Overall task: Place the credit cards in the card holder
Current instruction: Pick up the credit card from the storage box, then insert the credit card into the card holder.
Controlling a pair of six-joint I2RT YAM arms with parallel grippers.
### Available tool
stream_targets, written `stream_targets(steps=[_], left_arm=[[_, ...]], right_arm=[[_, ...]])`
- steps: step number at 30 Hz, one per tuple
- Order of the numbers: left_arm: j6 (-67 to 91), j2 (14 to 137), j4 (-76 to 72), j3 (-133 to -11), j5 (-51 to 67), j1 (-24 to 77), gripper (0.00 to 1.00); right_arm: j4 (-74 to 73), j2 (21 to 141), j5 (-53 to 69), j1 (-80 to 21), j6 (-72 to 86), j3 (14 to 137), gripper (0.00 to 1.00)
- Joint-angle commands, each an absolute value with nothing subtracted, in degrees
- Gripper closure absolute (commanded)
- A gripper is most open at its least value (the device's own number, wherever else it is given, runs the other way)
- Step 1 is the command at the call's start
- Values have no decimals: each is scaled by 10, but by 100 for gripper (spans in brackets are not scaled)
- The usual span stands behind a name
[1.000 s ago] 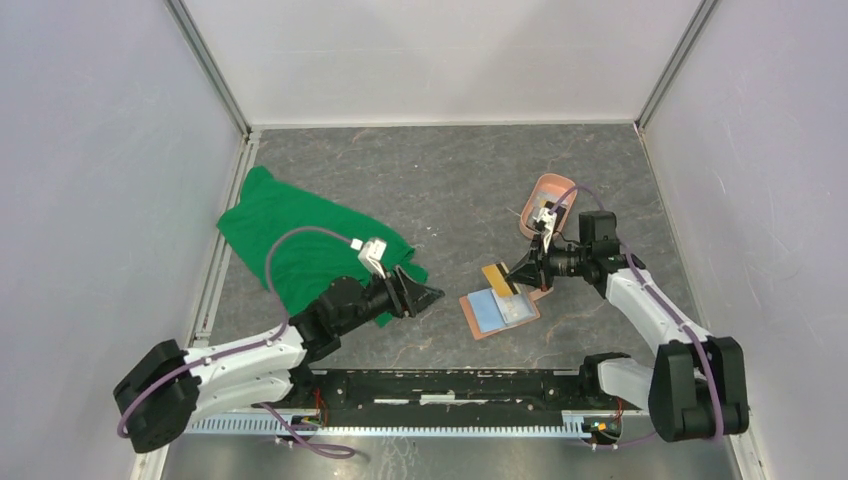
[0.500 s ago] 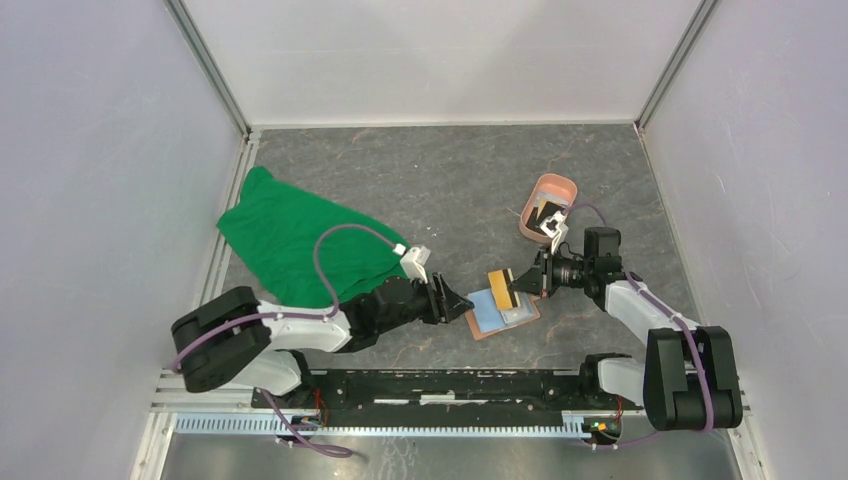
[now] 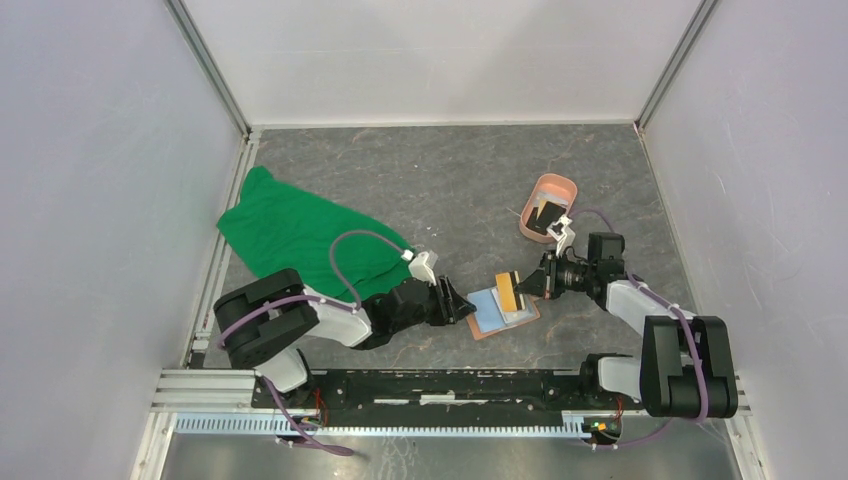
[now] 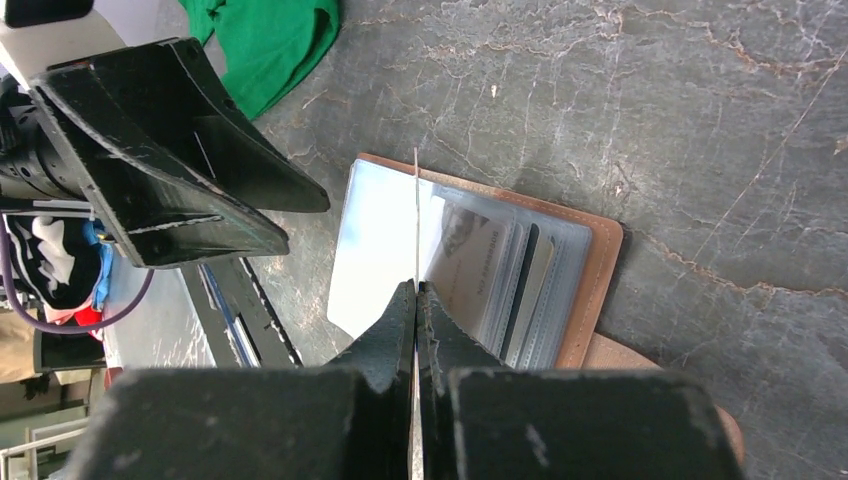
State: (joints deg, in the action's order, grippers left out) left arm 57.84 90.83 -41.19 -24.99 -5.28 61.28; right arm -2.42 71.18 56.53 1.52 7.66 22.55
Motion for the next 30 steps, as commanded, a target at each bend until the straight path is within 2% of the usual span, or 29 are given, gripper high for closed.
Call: stream_targets(steps=[1,15,30], left_arm=[[605,934,-442,-277,-62,617,48],[610,986,-441,-298,-46,620,54],[610,1000,-369,-312,-73,621,70]], right_arm=[[-4,722,565,16,82,218,100],[20,752,577,15,100,202,100],[28,768,574,-10,109,193,100]])
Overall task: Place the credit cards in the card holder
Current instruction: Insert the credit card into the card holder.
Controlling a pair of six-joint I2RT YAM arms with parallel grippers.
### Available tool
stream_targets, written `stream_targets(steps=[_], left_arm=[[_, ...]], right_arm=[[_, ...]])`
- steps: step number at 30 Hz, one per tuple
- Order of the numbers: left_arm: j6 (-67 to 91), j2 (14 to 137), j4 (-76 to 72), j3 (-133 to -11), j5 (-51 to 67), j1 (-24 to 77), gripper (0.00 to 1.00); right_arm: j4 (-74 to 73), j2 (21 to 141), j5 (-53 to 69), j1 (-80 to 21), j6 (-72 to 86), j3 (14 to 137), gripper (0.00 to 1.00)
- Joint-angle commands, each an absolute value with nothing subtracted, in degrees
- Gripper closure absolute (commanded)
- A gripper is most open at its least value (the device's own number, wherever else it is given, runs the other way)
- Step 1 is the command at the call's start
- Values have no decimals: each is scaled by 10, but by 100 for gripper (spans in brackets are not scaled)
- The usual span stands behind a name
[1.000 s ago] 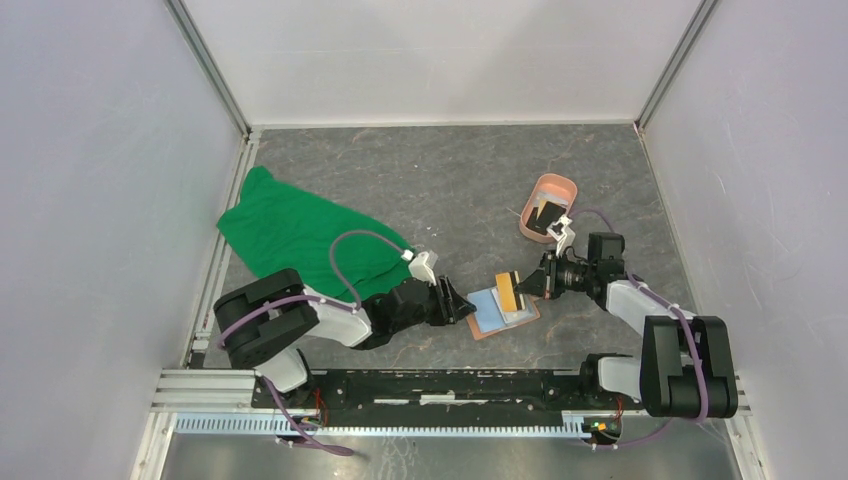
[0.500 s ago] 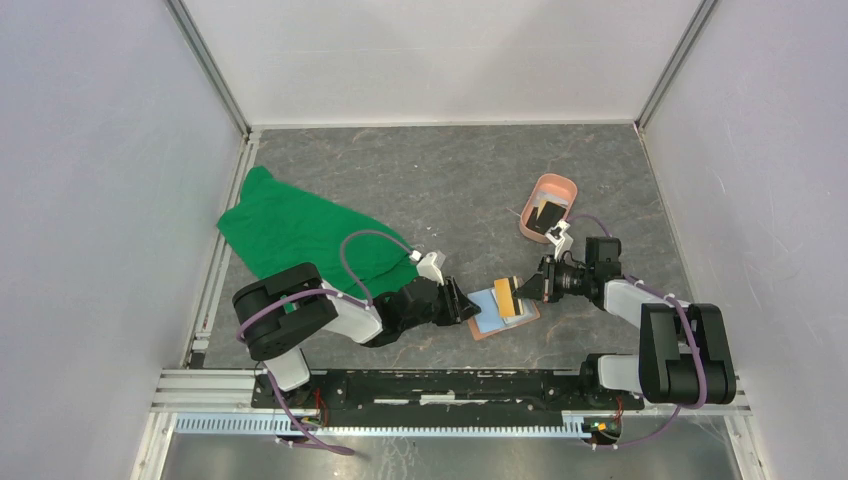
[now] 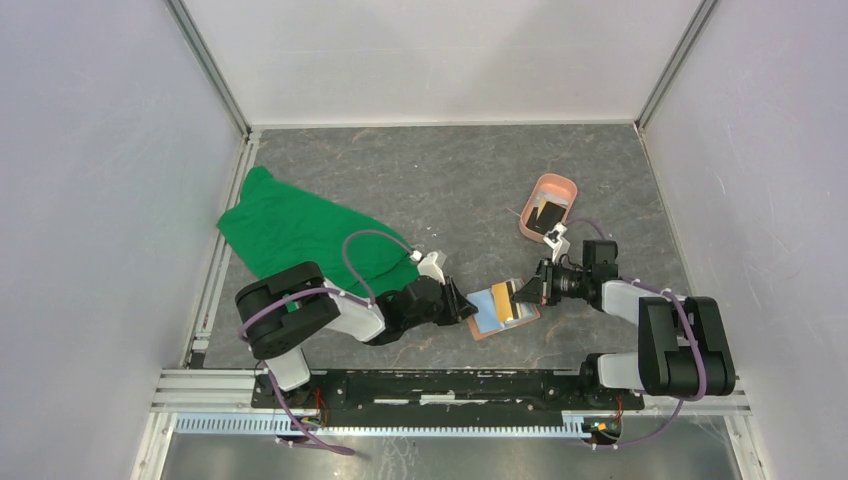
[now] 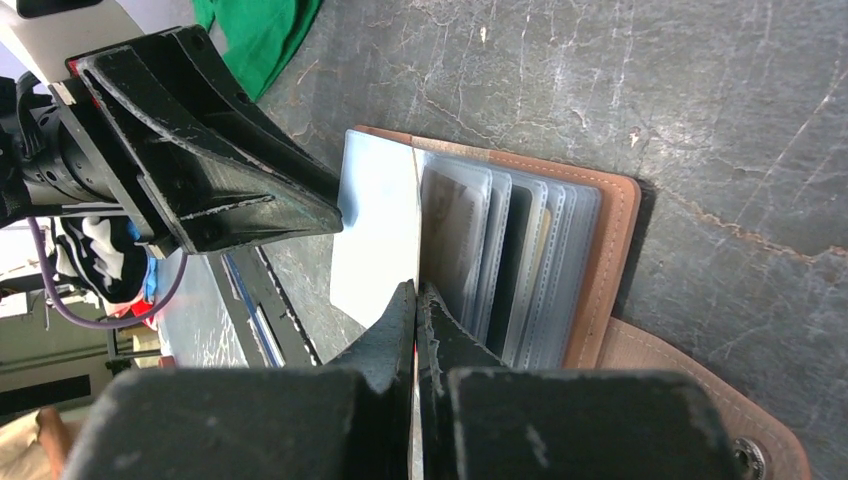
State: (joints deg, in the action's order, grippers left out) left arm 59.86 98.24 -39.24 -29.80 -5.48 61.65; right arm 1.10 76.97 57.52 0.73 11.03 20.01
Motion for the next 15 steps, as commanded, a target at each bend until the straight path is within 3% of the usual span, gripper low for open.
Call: stream_targets(steps=[1,15], left_arm=[[611,1002,-368,-312,-73,621,71],[609,1020,-342,-308,-76,620,92]], right_arm=[[30,768,573,-12,110,192,100],[48,738,519,-13,130,174,100]])
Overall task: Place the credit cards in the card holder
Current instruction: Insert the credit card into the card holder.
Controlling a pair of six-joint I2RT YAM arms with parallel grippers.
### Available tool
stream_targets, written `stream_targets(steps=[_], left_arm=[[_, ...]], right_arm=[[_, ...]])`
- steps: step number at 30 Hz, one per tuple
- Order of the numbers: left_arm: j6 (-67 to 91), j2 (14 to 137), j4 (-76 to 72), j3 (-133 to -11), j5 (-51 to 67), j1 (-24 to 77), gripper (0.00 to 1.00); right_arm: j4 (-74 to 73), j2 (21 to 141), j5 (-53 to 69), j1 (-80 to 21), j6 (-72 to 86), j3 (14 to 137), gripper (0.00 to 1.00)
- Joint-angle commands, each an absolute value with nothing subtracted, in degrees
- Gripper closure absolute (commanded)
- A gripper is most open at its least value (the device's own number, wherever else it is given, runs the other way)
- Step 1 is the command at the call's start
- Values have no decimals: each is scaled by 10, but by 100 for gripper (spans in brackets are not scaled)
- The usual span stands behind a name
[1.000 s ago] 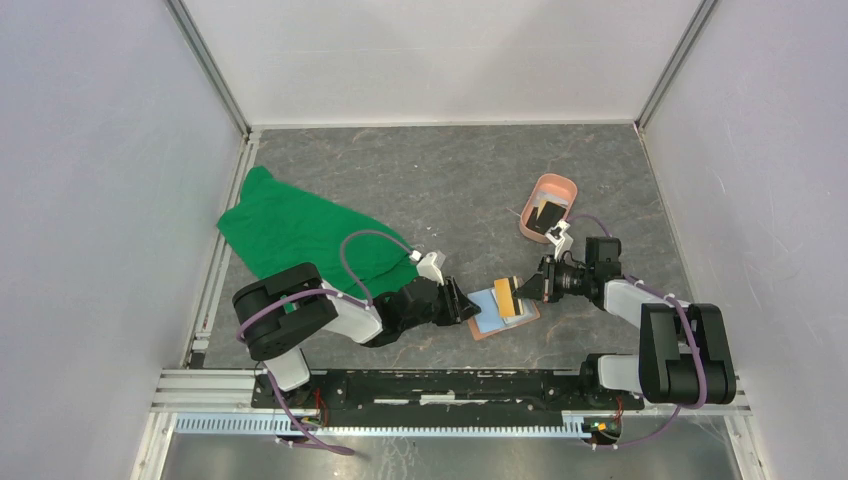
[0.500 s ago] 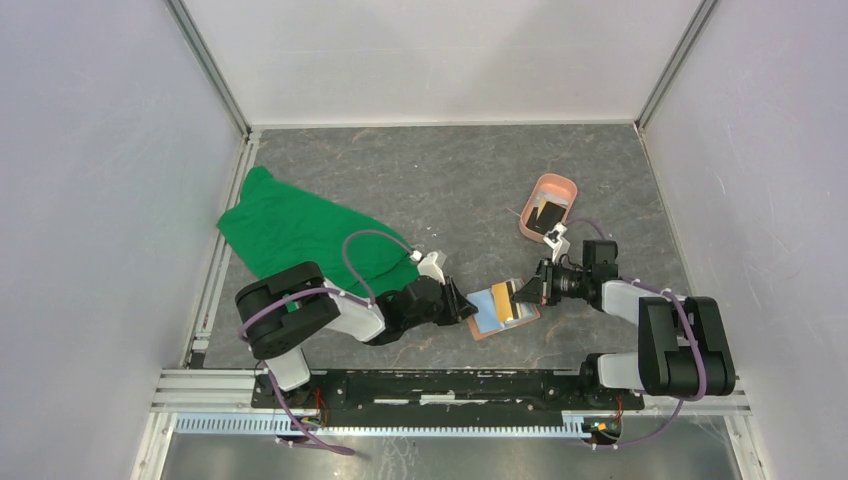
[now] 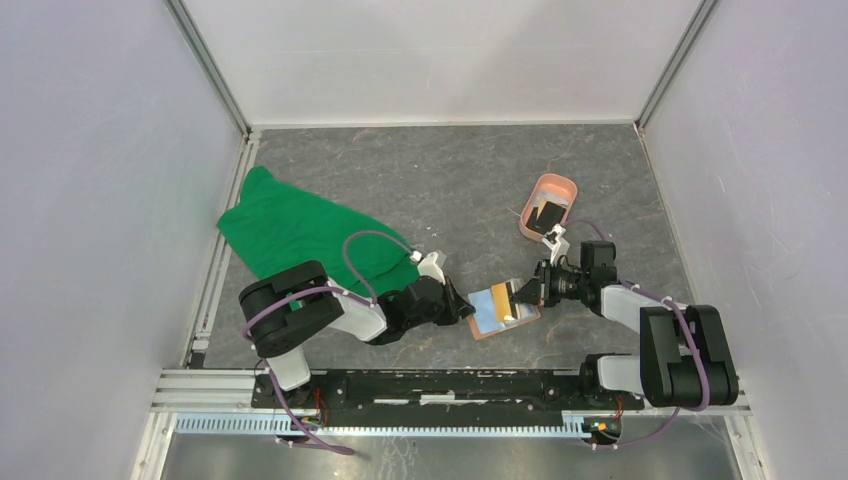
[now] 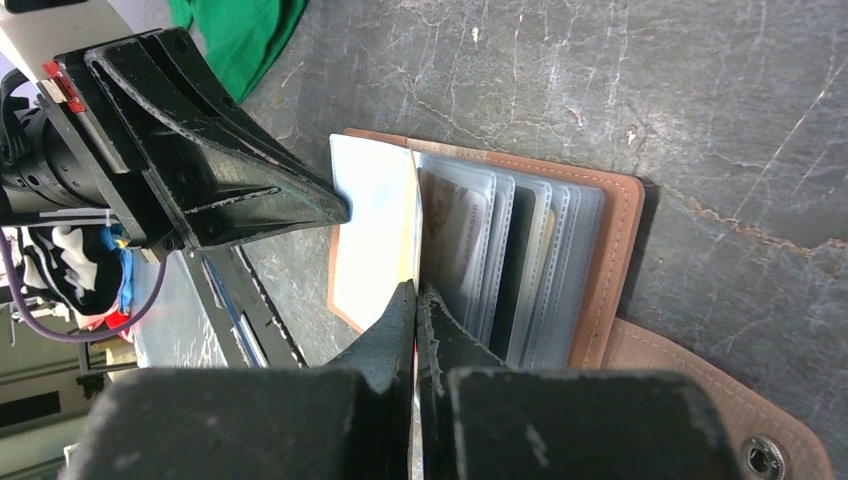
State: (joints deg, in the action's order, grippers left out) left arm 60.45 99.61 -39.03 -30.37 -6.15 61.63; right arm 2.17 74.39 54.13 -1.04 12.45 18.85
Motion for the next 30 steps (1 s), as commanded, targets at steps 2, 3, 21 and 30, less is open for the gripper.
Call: stream_targets(steps=[2,3,21,30], left_arm=[[609,1023,-342,-311,-75,620,94],[610,1024,-341,-311,-75,621,94],[604,1035,-359,-311,-71,620,97],[600,1042,-385,-308,-57,621,97]], right_arm=[[36,744,518,-13,121,178,100],[29,745,516,-13,117,180,100],[-113,777,470,-30,65,228,100],[-114,817,469,-53,77,252,100]])
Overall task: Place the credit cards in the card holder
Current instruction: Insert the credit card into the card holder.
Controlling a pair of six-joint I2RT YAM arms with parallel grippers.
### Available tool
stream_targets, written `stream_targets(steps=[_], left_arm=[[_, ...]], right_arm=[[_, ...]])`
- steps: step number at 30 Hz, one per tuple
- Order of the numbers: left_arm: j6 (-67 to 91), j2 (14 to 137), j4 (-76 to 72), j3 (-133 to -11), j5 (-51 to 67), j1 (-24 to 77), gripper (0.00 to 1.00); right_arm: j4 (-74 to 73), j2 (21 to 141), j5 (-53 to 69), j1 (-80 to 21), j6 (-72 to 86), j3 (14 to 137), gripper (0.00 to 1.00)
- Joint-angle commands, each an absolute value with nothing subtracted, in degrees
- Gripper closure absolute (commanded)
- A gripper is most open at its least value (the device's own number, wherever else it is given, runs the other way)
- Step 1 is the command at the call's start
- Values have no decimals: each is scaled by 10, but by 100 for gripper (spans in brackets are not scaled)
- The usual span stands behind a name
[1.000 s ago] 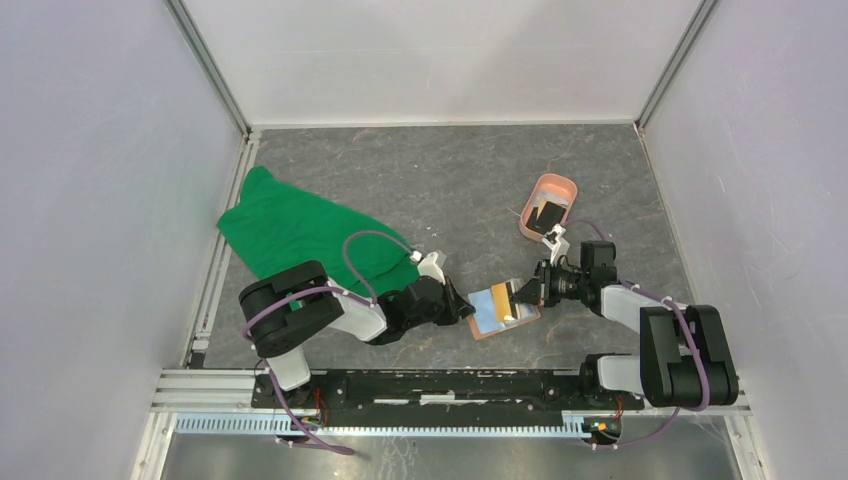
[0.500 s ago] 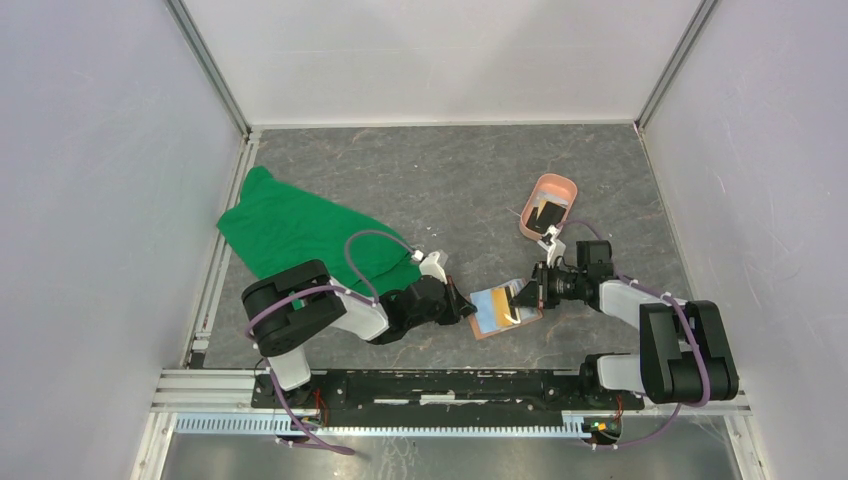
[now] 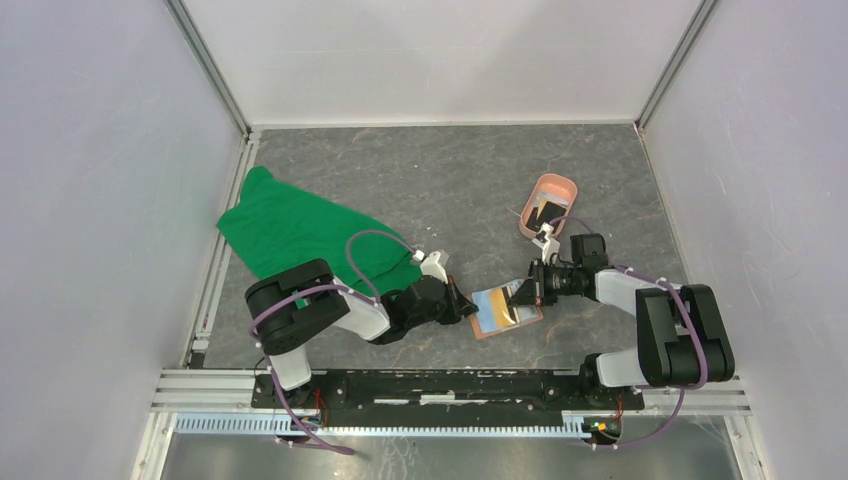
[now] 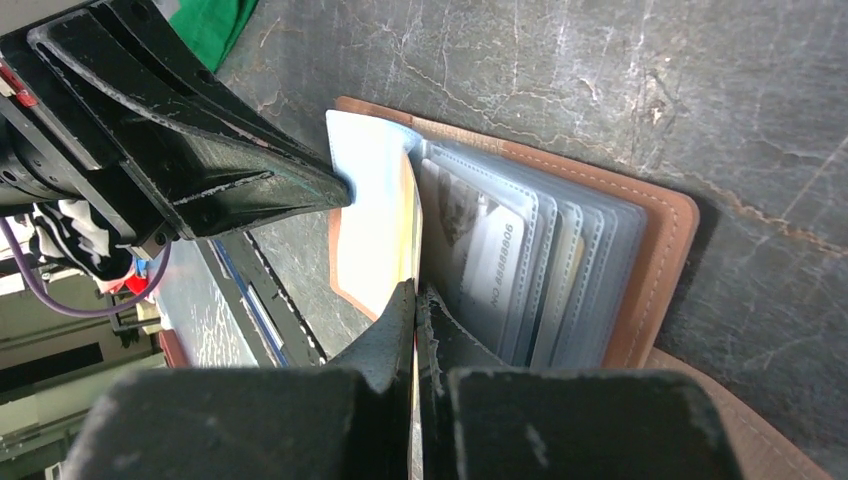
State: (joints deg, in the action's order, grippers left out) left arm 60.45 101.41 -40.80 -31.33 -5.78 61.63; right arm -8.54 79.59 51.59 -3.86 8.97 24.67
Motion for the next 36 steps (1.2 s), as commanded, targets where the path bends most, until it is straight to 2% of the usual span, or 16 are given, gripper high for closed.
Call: stream_targets(steps=[1,11,15,21,27,31,36], left_arm=[[600,1043,-388,-308,-55,621,97],[603,1043,-414,-303,-37,621,94],[605,1033,-415,-296,-39,621,92],[601,1015,-412,-288,-42,620,89],[592,994,-405,-283,-44,620,86],[592,988,-413,-279,-40,620,84],[590,977,-423,-274,-33,621,83]], right_arm=[[-111,821,469,-58,80,255,100],[-109,862,463,-100,70,278,99],[-151,868,467,-100,17,305,80],[-177,841,438,-103,-40,322,63],[-194,795,386,-132,-82,329,57],[-201,771,341,-156,-101,333,48],[-215,775,342,-167,-118,337,41]])
